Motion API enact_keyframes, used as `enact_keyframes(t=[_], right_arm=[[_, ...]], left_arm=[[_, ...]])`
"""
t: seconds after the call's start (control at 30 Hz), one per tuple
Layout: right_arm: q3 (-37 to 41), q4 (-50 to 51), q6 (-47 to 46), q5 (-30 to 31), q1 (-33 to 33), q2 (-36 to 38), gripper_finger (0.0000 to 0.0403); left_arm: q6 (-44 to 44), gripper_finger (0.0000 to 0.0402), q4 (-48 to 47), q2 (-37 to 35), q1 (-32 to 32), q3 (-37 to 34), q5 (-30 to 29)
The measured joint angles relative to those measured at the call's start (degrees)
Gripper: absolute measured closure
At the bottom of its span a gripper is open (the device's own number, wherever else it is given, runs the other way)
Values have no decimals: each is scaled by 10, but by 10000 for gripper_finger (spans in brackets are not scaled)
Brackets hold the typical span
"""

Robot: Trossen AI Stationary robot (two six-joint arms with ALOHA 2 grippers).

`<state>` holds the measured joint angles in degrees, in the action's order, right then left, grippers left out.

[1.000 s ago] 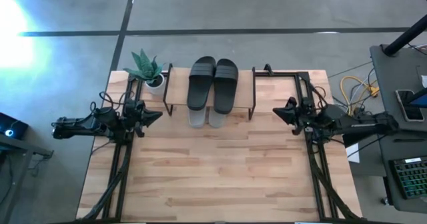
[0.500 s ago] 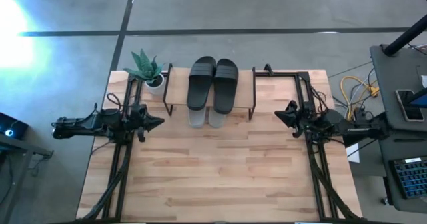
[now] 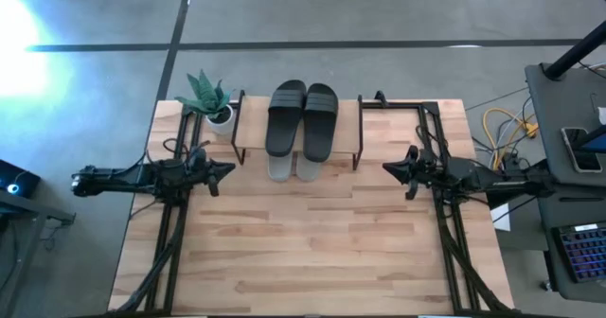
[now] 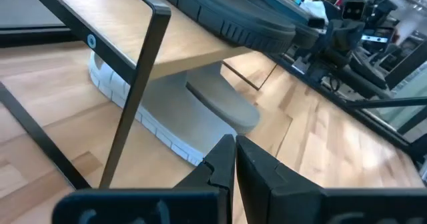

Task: Pick and place slides into the shelf
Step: Return to Home Position

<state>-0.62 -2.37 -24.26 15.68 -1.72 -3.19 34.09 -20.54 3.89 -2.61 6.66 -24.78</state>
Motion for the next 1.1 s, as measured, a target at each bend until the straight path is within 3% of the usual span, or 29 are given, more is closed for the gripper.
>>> enact_keyframes(t=[0.17, 1.1], right_arm=[[0, 0, 51, 0, 0, -8, 394], [0, 0, 44, -1, 0, -7, 394]], left_arm=[[0, 402, 5, 8, 0, -1, 1], [0, 402, 6, 13, 0, -2, 1]])
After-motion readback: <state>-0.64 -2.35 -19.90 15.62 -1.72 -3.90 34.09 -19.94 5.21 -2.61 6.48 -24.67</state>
